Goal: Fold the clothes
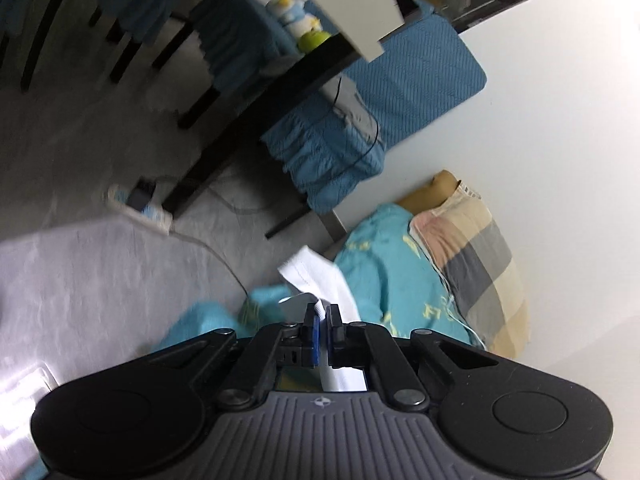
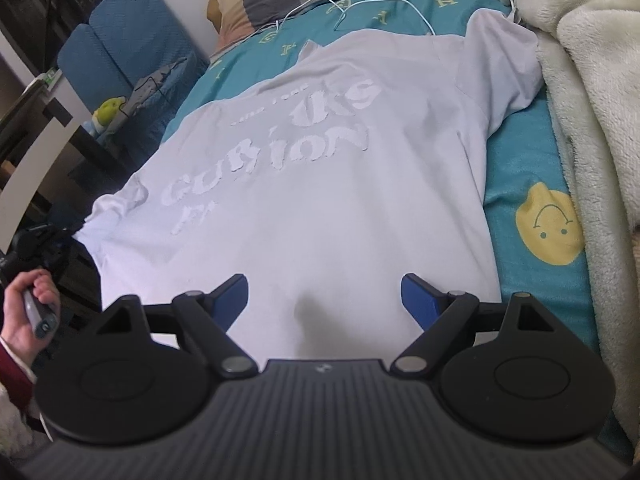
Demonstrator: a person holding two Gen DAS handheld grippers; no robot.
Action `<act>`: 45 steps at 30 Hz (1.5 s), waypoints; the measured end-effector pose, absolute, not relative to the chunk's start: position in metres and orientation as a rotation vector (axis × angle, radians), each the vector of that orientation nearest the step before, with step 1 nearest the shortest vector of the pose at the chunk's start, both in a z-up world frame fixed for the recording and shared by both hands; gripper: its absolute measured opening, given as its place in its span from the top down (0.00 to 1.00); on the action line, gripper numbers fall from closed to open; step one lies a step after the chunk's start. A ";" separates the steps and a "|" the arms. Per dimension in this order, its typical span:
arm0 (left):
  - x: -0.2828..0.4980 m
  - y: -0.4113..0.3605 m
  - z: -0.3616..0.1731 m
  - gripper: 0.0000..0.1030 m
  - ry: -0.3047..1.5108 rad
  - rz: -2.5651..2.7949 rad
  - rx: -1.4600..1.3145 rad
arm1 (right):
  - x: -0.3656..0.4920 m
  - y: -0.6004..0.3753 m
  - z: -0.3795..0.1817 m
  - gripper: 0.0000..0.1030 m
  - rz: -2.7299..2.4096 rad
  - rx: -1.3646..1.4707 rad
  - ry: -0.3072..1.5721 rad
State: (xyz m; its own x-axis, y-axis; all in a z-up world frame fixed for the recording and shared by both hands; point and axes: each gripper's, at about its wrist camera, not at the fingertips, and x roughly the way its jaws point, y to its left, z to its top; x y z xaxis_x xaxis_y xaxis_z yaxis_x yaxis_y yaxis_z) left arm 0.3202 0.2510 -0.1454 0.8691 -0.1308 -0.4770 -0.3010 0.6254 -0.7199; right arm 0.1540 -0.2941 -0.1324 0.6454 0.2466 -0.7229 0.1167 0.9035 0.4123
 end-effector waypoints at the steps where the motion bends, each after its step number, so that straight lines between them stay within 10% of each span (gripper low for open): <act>1: 0.326 0.251 -0.139 0.97 0.520 0.112 -0.865 | 0.154 -0.294 -0.132 0.17 0.073 0.449 0.874; 16: 0.369 0.067 -0.015 0.96 0.414 -0.163 -0.180 | 0.149 -0.310 -0.125 0.17 0.041 0.497 0.825; 27: 0.344 -0.168 -0.109 0.94 0.613 -0.465 0.128 | 0.137 -0.344 -0.123 0.17 -0.011 0.587 0.762; 31: 0.350 -0.178 -0.148 0.83 0.687 -0.456 0.152 | 0.138 -0.347 -0.128 0.17 -0.003 0.619 0.762; 36: 0.322 -0.154 -0.147 0.43 0.690 -0.458 0.149 | 0.140 -0.345 -0.125 0.17 0.017 0.611 0.750; 45: 0.262 -0.059 -0.100 0.31 0.684 -0.422 -0.059 | 0.132 -0.343 -0.122 0.17 0.021 0.618 0.752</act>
State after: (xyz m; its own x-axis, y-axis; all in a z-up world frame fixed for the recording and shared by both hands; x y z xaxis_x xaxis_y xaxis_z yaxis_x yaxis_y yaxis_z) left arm 0.2619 -0.0592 -0.1002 0.6945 -0.3964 -0.6005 0.3584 0.9142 -0.1891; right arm 0.1322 -0.3435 -0.1219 0.7389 0.2323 -0.6325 0.1967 0.8234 0.5323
